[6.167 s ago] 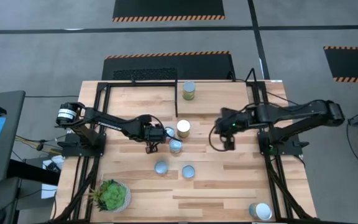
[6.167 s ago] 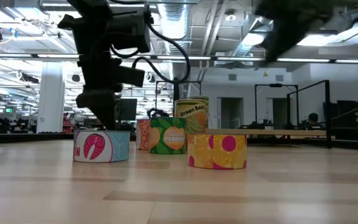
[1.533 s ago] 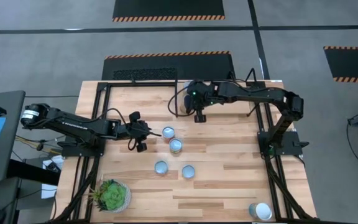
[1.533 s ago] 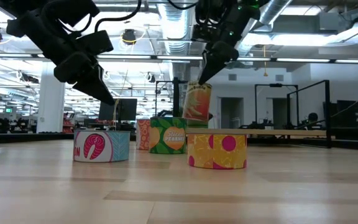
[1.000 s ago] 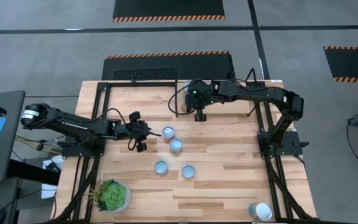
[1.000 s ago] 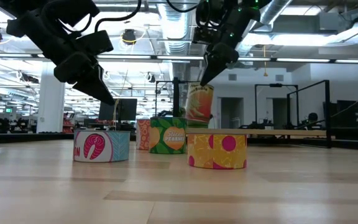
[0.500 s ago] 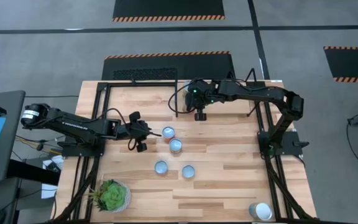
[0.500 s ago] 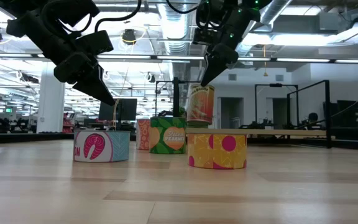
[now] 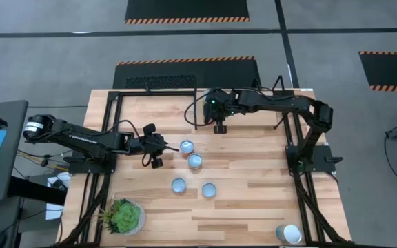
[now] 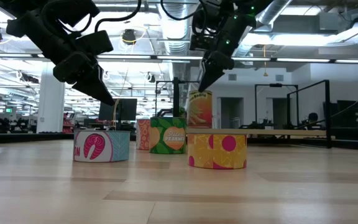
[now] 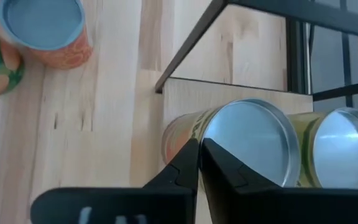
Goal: Pick and place cans onto a shelf
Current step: Put the canned green beans on the shelf, then put the canned tomatoes on the shelf
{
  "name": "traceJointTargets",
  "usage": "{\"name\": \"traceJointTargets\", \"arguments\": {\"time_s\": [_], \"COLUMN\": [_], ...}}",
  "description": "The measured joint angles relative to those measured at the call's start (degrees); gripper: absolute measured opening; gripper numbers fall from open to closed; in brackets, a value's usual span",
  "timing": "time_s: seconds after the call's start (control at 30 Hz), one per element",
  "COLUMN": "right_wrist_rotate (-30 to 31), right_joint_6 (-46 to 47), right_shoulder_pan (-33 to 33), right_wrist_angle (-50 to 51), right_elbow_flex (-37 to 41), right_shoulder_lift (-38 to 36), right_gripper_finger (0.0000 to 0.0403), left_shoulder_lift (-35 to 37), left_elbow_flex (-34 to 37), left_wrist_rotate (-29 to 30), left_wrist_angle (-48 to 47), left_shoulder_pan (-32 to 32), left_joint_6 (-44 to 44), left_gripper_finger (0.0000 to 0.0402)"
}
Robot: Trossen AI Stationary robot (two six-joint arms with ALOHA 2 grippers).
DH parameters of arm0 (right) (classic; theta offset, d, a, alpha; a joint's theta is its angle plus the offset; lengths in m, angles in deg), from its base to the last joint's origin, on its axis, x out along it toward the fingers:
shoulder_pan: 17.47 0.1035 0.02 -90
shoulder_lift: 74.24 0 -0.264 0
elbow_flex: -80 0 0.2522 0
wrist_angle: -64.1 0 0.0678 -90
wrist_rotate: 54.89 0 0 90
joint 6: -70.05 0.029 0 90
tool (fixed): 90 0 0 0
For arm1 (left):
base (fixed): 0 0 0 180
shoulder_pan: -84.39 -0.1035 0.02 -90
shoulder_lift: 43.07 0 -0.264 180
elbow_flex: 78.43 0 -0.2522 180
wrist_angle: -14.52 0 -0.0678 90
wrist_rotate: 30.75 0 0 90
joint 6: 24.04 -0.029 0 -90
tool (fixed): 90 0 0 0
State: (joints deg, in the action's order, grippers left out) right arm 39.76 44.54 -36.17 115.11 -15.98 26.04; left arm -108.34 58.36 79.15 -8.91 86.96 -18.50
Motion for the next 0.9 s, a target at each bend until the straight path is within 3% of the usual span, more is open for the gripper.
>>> {"name": "traceJointTargets", "arguments": {"time_s": [0.63,0.73,0.9], "right_wrist_rotate": [0.22,2.74,2.76], "right_joint_6": [-0.42,1.81,15.69], "right_shoulder_pan": [1.33,3.11,8.73], "right_wrist_angle": [-1.12,8.02,36.97], "right_elbow_flex": [-1.85,-5.72,-13.57], "right_shoulder_lift": [-0.21,-0.21,-0.3], "right_gripper_finger": [0.0064,0.0064,0.0064], "left_shoulder_lift": [0.0,0.0,0.0], "left_elbow_flex": [0.0,0.0,0.0], "left_wrist_rotate": [-0.04,-0.04,-0.06], "left_wrist_angle": [-0.07,-0.07,-0.39], "left_shoulder_pan": [0.0,0.0,0.0], "left_joint_6": [0.74,1.14,2.16], "left_gripper_finger": [0.0065,0.0065,0.0065]}}
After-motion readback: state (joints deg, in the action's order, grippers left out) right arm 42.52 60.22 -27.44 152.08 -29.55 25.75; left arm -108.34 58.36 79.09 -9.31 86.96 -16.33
